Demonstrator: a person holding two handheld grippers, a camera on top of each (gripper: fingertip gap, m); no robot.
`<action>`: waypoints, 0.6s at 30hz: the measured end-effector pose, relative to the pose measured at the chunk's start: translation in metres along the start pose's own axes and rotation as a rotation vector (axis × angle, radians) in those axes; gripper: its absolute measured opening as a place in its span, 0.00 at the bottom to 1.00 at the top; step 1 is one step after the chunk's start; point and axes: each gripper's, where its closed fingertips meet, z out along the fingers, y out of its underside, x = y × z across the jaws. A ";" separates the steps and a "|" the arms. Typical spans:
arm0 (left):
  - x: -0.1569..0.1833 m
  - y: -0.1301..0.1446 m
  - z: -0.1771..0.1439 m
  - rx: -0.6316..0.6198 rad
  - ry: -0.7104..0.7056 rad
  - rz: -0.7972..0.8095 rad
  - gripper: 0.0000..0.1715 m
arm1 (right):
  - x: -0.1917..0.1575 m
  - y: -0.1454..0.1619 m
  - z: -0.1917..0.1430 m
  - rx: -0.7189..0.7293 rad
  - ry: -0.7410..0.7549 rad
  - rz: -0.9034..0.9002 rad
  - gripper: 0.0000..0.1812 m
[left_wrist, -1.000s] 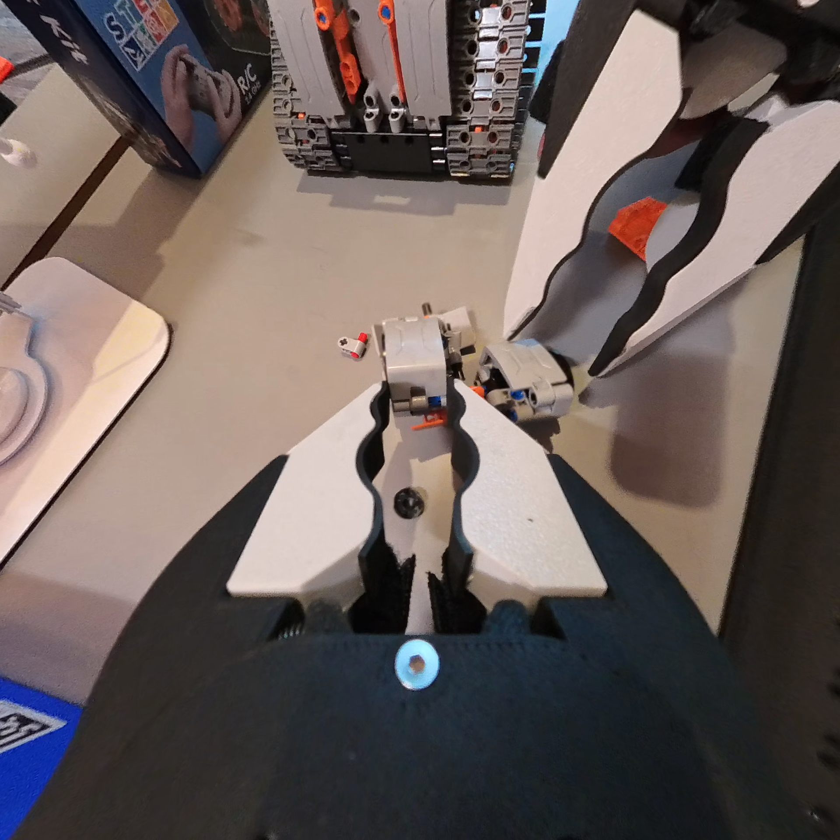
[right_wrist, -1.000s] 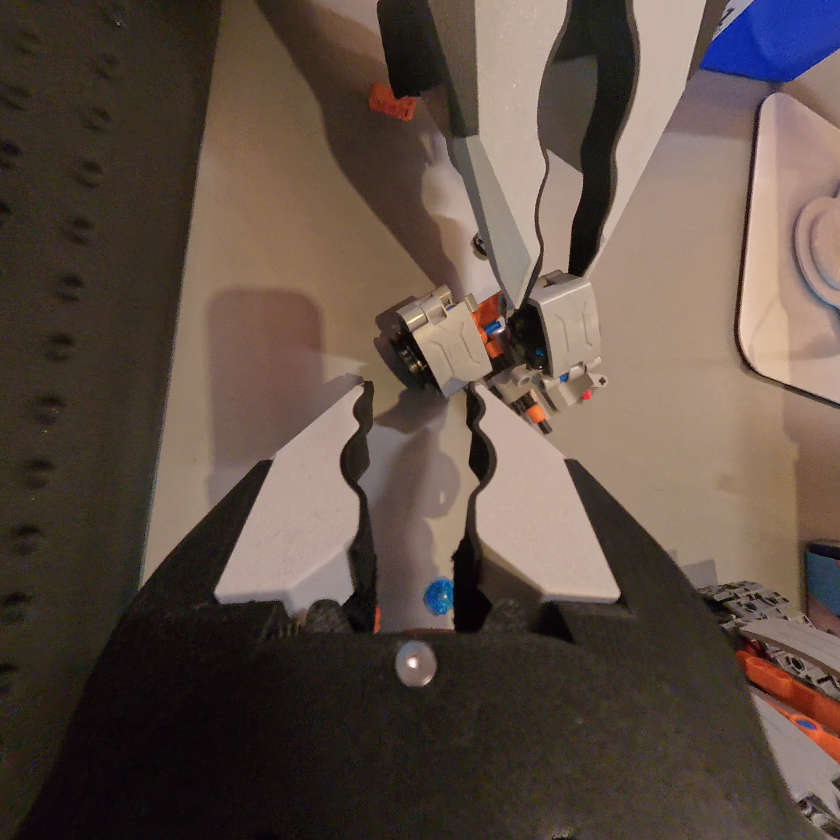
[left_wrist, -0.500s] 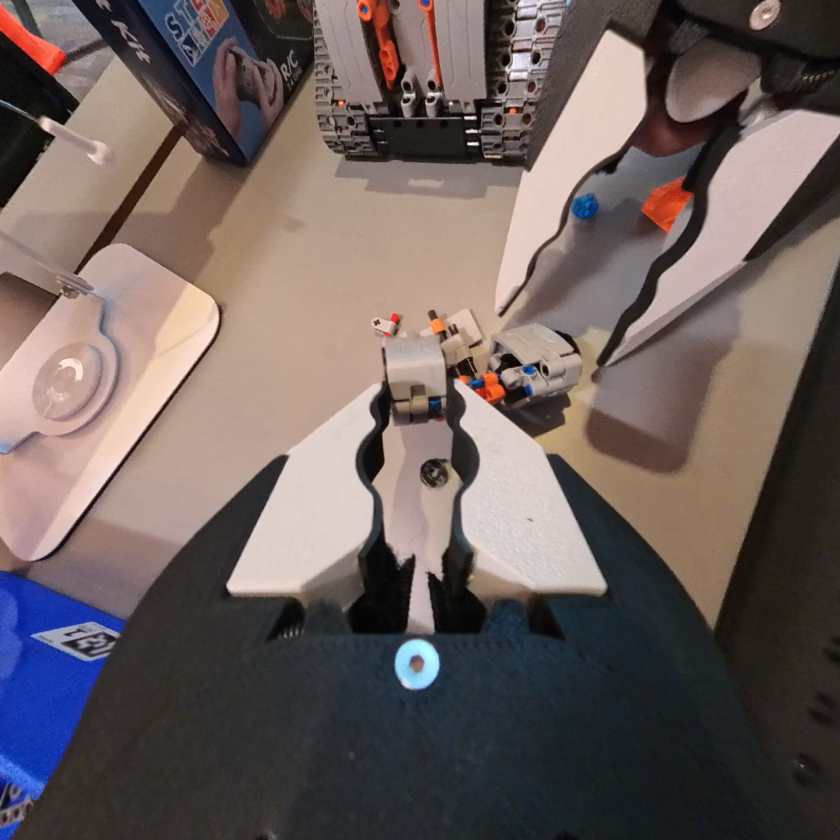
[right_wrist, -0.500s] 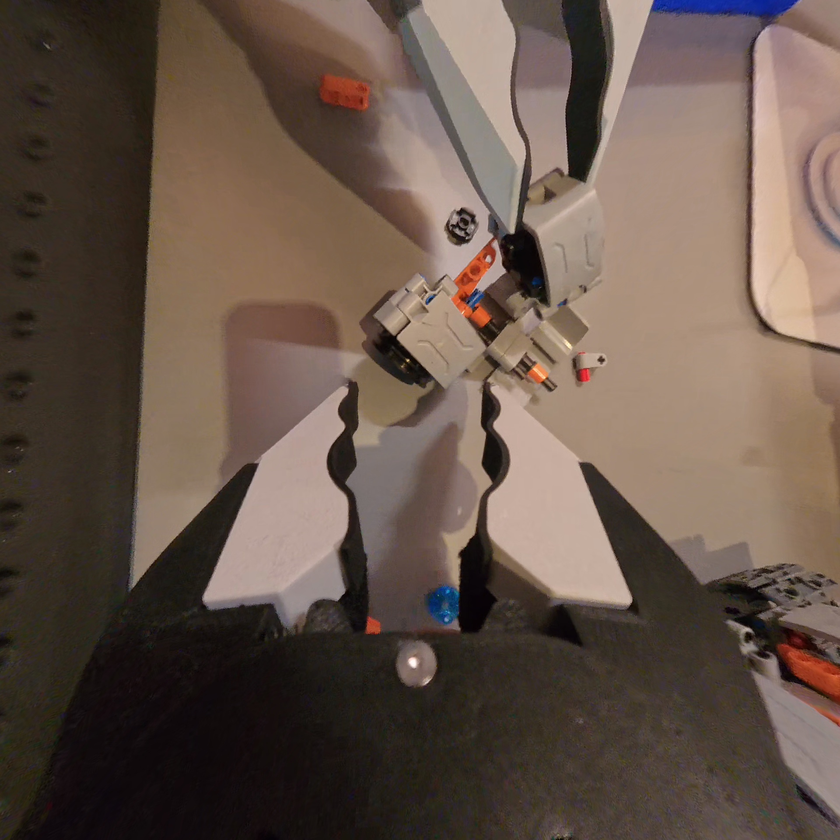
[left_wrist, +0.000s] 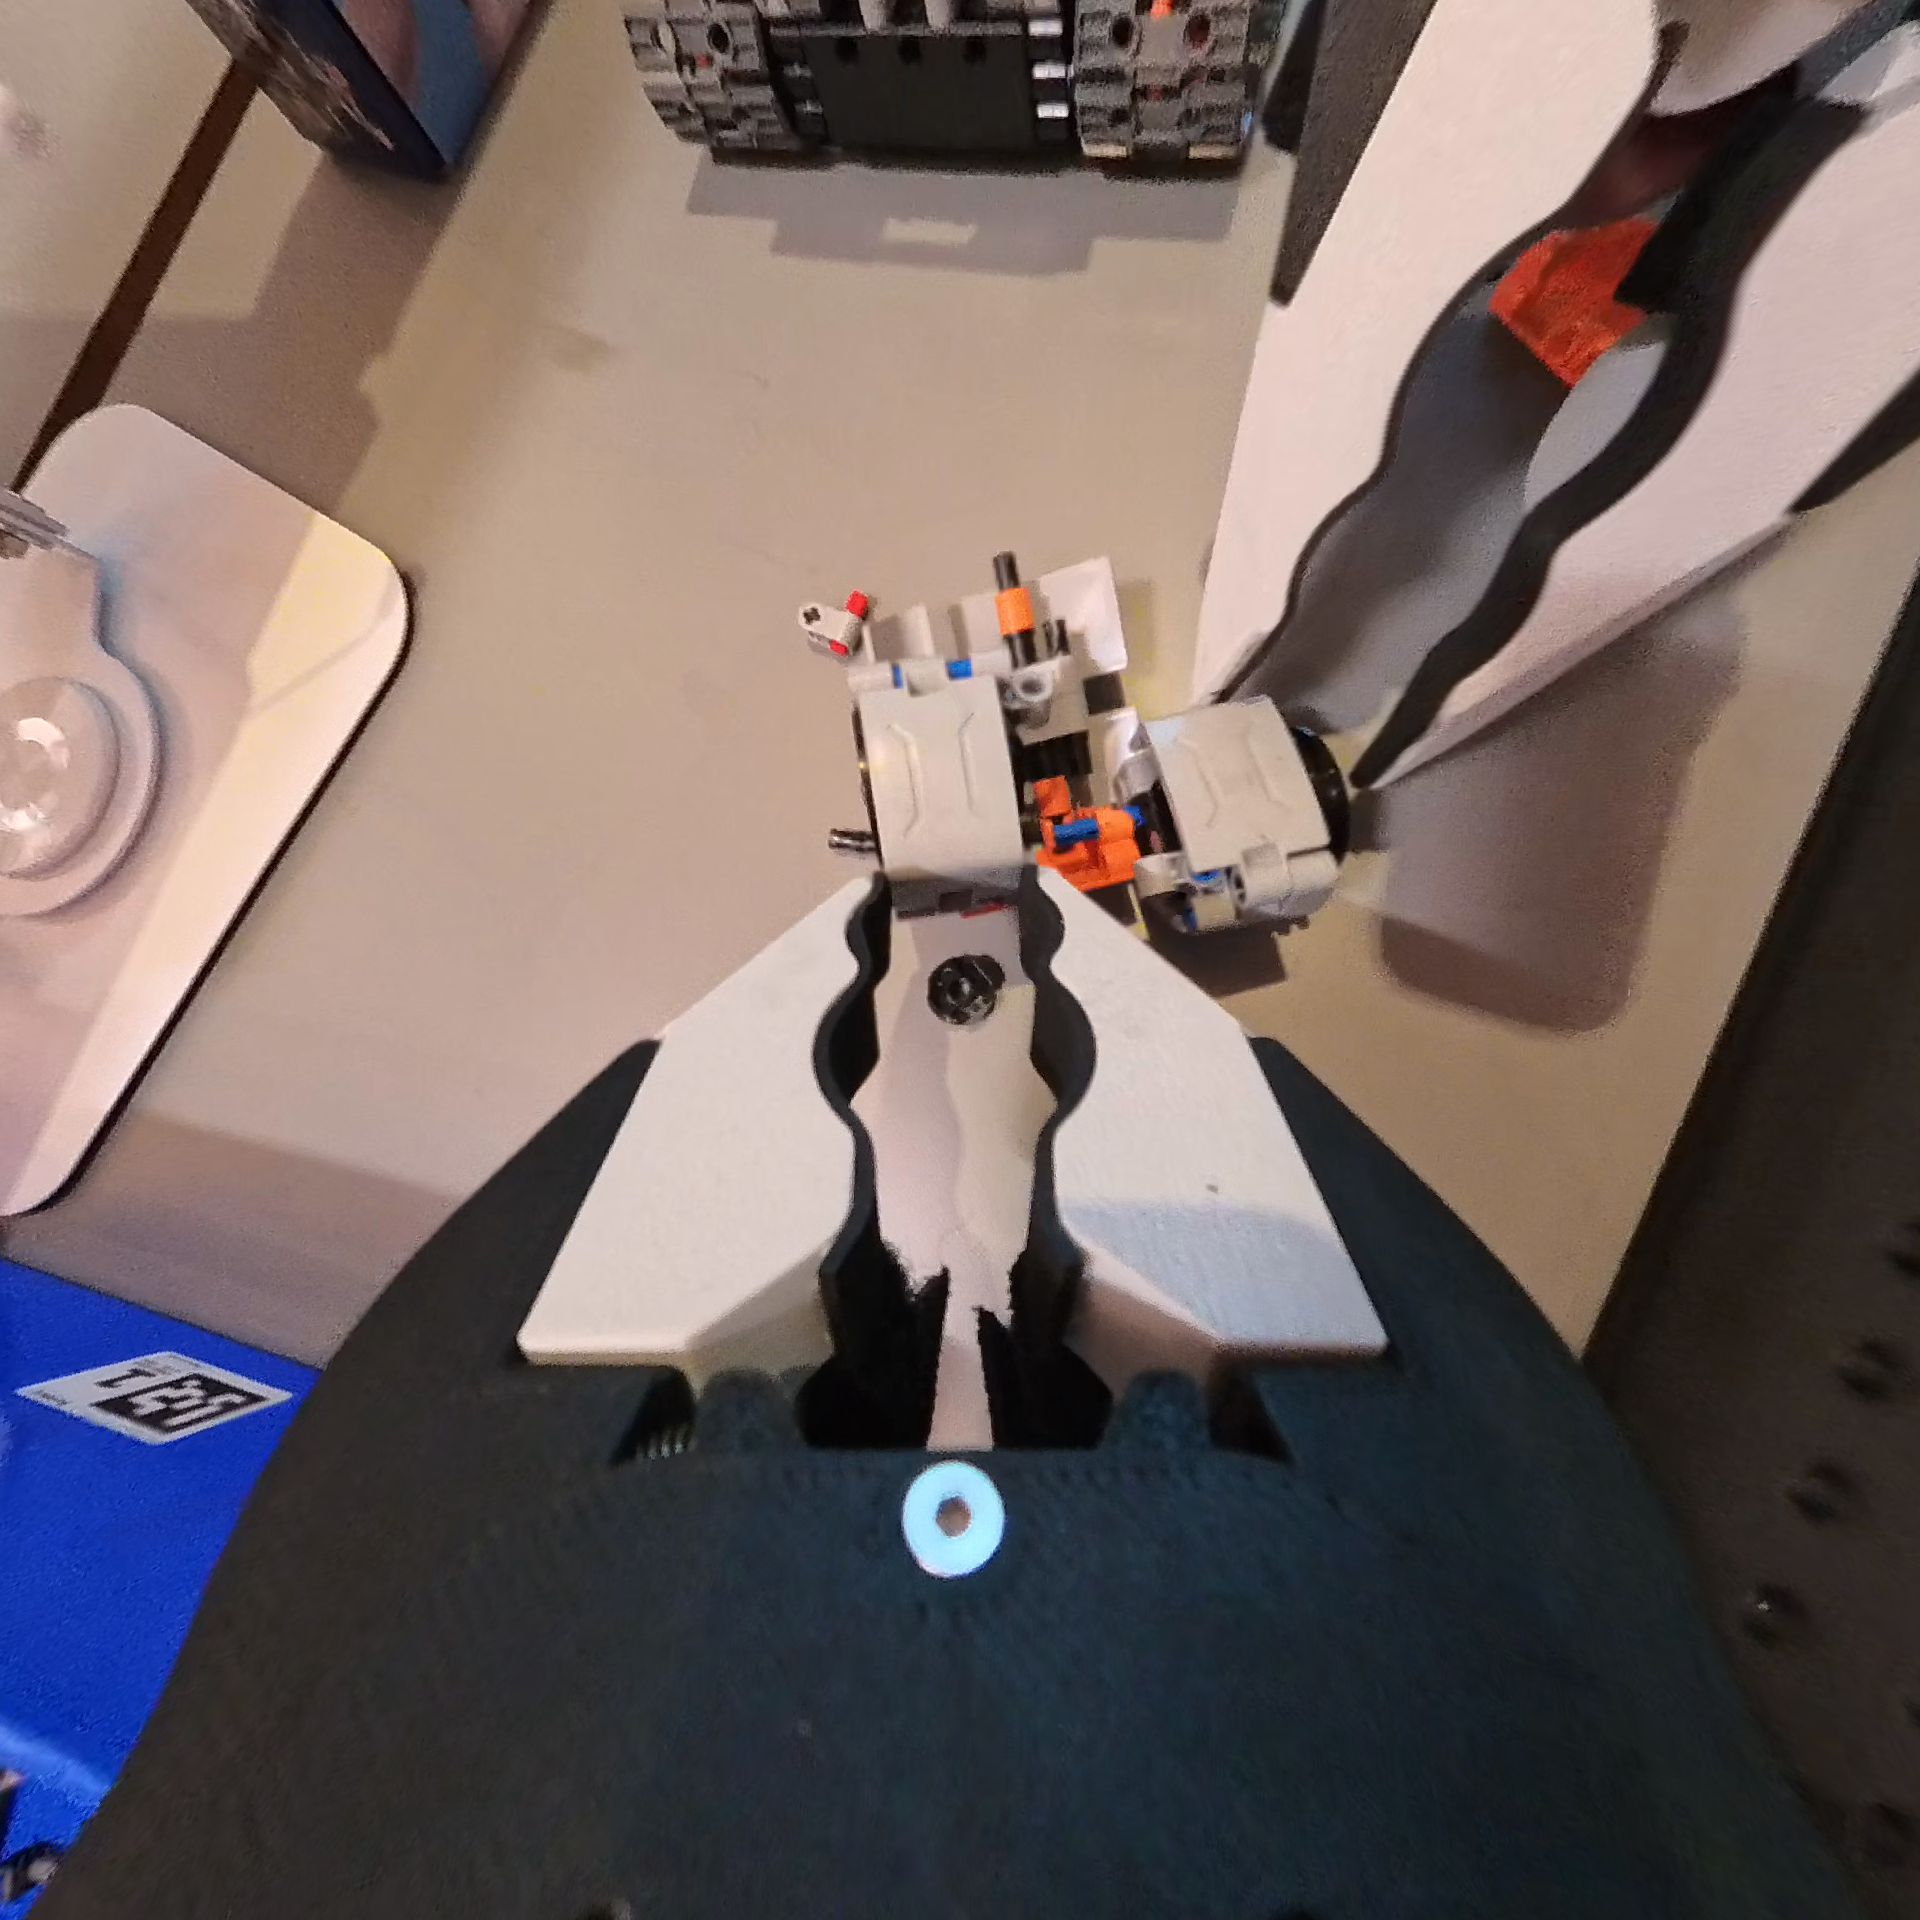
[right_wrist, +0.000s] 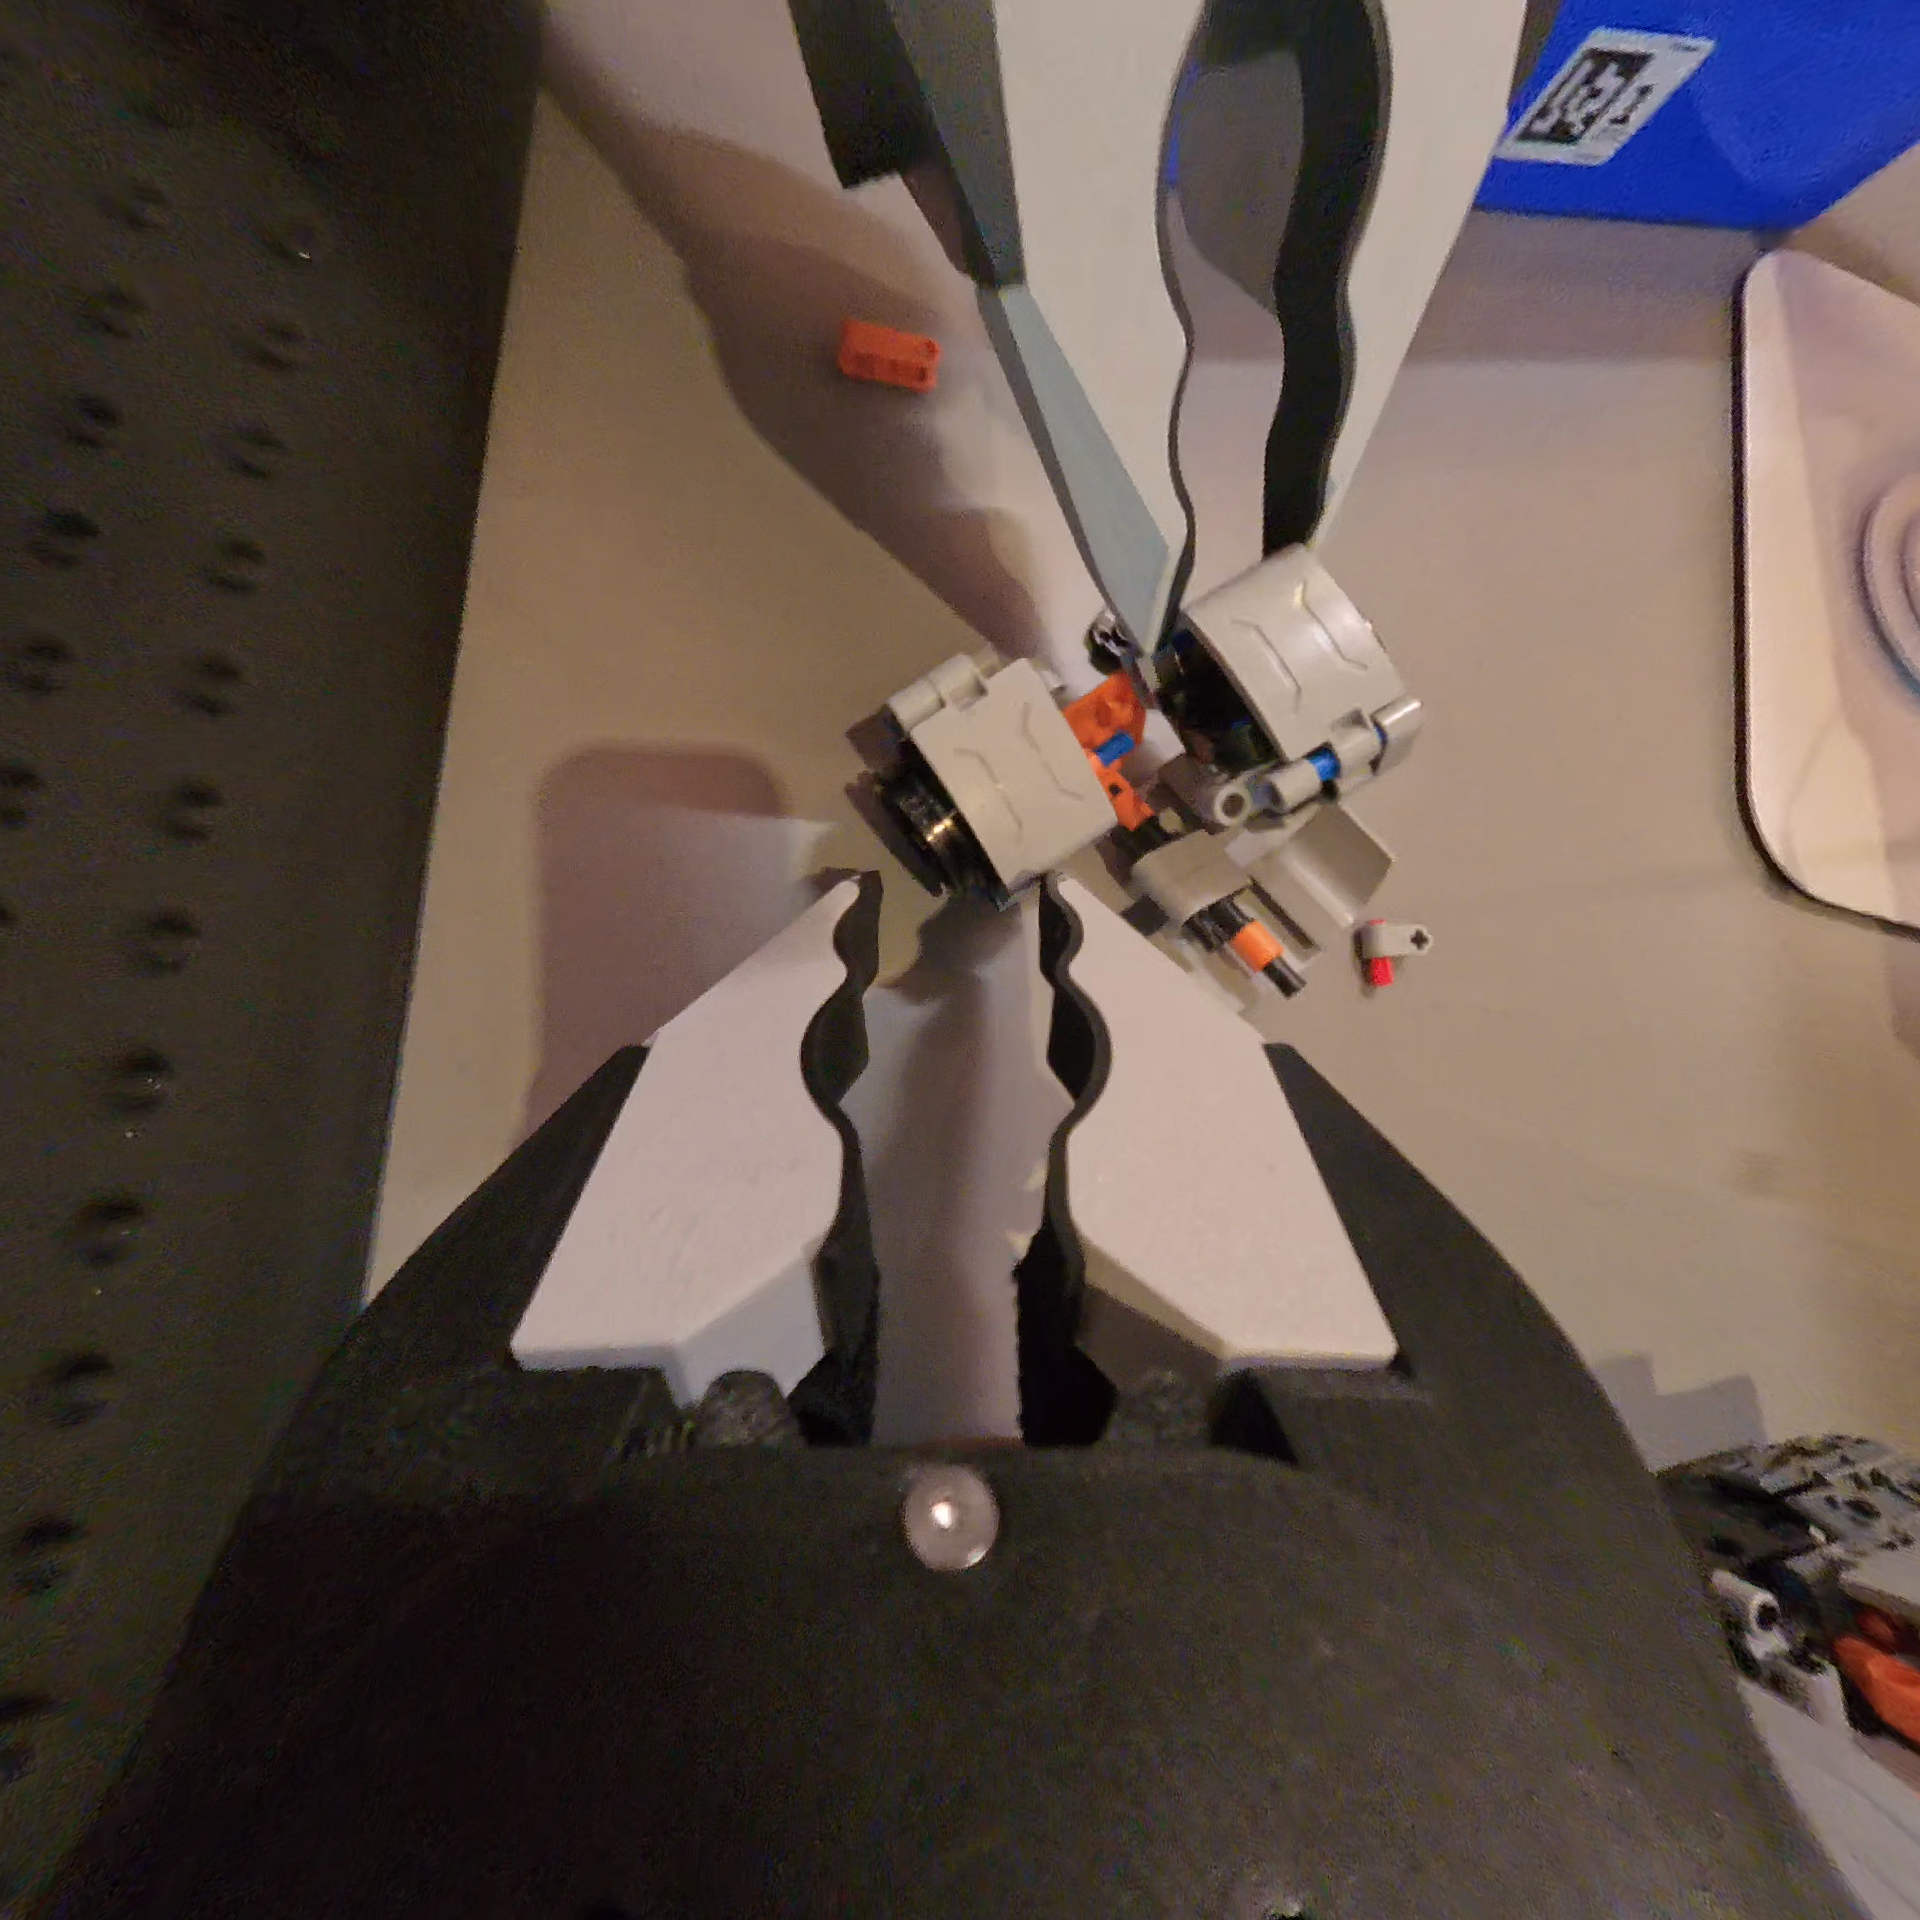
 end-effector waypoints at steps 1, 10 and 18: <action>0.002 0.003 0.002 -0.018 0.009 0.002 0.13 | -0.003 -0.002 0.001 0.006 -0.004 -0.015 0.16; 0.003 0.015 0.005 -0.063 0.037 0.001 0.00 | 0.015 -0.007 -0.009 0.043 0.074 0.026 0.20; 0.008 0.018 0.008 -0.080 0.073 -0.015 0.04 | 0.005 0.002 0.001 -0.002 0.021 0.013 0.21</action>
